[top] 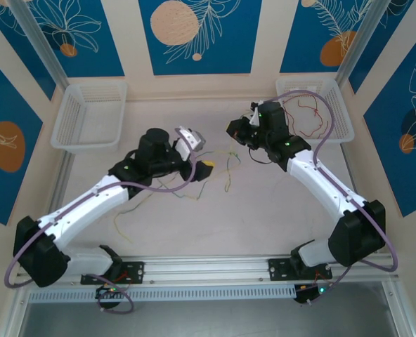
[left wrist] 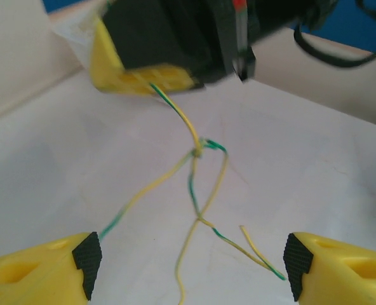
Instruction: Untangle the cables
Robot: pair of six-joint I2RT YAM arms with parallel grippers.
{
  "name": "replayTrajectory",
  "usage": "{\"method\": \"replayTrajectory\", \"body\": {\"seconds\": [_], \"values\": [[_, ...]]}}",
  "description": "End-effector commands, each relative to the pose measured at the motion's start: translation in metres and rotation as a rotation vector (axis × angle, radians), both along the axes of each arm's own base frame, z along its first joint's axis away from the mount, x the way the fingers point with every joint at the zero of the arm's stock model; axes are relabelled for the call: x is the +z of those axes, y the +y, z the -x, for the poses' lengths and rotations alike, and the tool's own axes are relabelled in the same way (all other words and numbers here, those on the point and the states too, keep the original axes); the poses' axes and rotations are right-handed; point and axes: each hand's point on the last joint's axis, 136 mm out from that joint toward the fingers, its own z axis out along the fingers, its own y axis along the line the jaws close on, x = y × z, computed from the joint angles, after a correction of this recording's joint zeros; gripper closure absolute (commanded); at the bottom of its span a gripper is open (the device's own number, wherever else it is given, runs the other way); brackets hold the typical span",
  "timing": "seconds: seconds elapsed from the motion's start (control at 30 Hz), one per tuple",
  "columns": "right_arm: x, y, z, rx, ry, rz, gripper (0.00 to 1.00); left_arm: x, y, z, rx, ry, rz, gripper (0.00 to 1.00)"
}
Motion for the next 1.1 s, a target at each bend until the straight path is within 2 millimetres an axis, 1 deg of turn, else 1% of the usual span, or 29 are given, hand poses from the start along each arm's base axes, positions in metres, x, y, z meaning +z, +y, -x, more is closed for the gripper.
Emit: {"method": "replayTrajectory", "body": {"seconds": [0.0,0.07,0.1,0.17,0.3,0.4,0.5,0.6,0.63,0.73,0.77,0.8,0.83,0.93,1.0,1.07], "values": [[0.018,-0.006,0.006,-0.036,-0.034,-0.046,1.00,-0.023,-0.027,0.011,-0.051,0.078,-0.048,0.22],[0.023,-0.005,0.008,-0.035,-0.042,-0.057,1.00,-0.035,-0.038,0.010,-0.073,0.094,-0.094,0.19],[0.026,-0.005,0.009,-0.030,-0.047,-0.061,1.00,-0.037,-0.041,0.009,-0.078,0.095,-0.101,0.17],[0.031,-0.005,0.011,-0.026,-0.056,-0.066,1.00,-0.038,-0.052,0.007,-0.101,0.089,-0.095,0.12],[0.035,-0.005,0.016,-0.020,-0.060,-0.086,1.00,-0.038,-0.069,0.001,-0.124,0.077,-0.085,0.10],[0.035,-0.005,0.021,-0.016,-0.054,-0.104,1.00,-0.045,-0.075,-0.009,-0.106,0.067,-0.099,0.11],[0.035,-0.004,0.026,-0.003,-0.050,-0.121,1.00,-0.051,-0.075,-0.020,-0.071,0.029,-0.122,0.15],[0.037,-0.002,0.031,0.018,-0.048,-0.148,1.00,-0.054,-0.078,-0.029,-0.062,0.000,-0.140,0.25],[0.037,-0.001,0.033,0.026,-0.048,-0.153,1.00,-0.054,-0.079,-0.030,-0.066,-0.004,-0.142,0.29],[0.035,-0.005,0.035,0.012,-0.047,-0.148,1.00,-0.050,-0.084,-0.027,-0.095,-0.003,-0.127,0.49],[0.035,-0.006,0.036,0.009,-0.050,-0.150,1.00,-0.049,-0.085,-0.027,-0.096,-0.005,-0.123,0.50],[0.036,-0.008,0.036,0.007,-0.049,-0.153,1.00,-0.049,-0.085,-0.027,-0.097,-0.009,-0.121,0.55],[0.036,-0.010,0.036,0.003,-0.049,-0.156,1.00,-0.049,-0.084,-0.028,-0.088,-0.011,-0.122,0.65],[0.037,-0.015,0.037,-0.008,-0.060,-0.143,1.00,-0.048,-0.080,-0.029,-0.072,-0.017,-0.139,0.84],[0.037,-0.022,0.037,-0.024,-0.066,-0.126,1.00,-0.049,-0.076,-0.029,-0.064,-0.027,-0.154,0.91],[0.035,-0.032,0.036,-0.051,-0.068,-0.107,1.00,-0.049,-0.071,-0.029,-0.051,-0.034,-0.173,0.97]]}}
